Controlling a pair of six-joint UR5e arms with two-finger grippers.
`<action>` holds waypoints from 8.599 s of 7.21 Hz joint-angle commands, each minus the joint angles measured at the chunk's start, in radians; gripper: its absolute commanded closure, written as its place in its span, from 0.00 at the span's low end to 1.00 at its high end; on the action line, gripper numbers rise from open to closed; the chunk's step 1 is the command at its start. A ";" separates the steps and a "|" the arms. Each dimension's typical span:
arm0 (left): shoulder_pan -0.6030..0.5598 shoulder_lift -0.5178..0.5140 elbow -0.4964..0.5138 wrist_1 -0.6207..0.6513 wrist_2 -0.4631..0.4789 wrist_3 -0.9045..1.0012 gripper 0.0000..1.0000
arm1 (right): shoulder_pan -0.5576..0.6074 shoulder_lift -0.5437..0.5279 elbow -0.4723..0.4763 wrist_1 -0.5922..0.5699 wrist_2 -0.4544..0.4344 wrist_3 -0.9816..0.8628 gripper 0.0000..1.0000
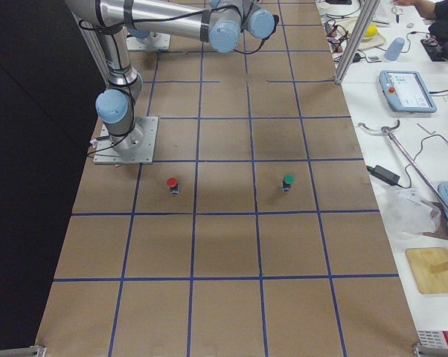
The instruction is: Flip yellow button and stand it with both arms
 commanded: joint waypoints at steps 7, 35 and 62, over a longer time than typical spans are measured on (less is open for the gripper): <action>0.183 -0.106 0.215 0.197 0.619 -0.252 0.01 | -0.081 -0.077 0.002 -0.171 -0.862 -0.612 0.76; -0.002 0.007 0.436 0.646 1.763 -1.052 0.00 | -0.602 -0.027 0.237 -0.586 -0.856 -1.977 0.00; 0.006 -0.005 0.473 0.592 1.778 -1.020 0.00 | 0.189 -0.077 -0.069 -0.332 -1.131 0.063 0.00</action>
